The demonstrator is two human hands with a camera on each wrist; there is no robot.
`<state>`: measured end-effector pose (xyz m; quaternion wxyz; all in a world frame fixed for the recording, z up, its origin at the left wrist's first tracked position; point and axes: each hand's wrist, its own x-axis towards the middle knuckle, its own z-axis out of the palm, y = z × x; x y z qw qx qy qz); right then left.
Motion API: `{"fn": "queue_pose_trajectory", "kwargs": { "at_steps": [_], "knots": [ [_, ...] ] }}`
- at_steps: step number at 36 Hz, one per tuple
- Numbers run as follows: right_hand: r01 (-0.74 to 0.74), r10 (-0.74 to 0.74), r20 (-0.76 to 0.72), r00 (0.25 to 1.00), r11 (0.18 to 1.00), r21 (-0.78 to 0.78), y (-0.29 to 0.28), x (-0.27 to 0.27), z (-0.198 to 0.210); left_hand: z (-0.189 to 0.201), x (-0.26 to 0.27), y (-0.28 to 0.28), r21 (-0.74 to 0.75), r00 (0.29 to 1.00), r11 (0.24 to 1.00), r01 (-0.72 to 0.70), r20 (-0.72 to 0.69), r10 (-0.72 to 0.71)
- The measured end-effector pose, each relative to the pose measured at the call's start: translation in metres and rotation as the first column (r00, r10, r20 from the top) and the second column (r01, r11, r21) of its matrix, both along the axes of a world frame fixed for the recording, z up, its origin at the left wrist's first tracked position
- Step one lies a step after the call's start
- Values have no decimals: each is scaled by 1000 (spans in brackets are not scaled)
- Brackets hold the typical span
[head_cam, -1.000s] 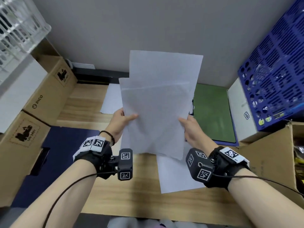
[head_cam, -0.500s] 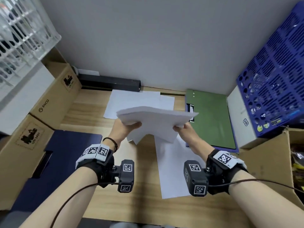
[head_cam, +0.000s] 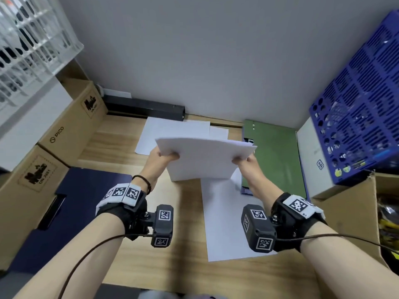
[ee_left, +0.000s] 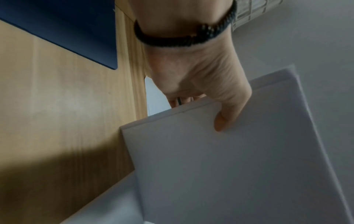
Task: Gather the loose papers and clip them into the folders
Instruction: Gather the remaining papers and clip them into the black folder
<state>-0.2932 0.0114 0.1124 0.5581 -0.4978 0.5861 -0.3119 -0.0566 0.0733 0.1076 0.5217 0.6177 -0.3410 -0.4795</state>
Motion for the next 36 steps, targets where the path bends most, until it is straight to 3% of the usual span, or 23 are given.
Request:
{"fn": "queue_pose_trajectory", "kwargs": {
  "at_steps": [4,8,13,17,24,36],
  "knots": [
    [-55,57,-28,998,996,72,-2,0,-5,-2,-9,-6,33,998,999,34,52,-36],
    [-28,28,12,1000,999,37,-9,1,3,7,-14,-12,36,999,998,-49,6,49],
    [11,-11,28,1000,1000,2,-16,-4,4,14,-17,-20,38,1000,999,13,-20,-12],
    [61,-60,-24,998,997,53,-11,-16,-5,3,-24,-22,147,994,983,108,-5,-109],
    [6,42,-157,987,956,292,13,-43,-35,-32,-38,-7,366,948,888,279,43,-316],
    [11,141,-280,950,878,478,30,-53,-73,-67,-39,5,507,937,796,330,-77,-340]
  ]
}}
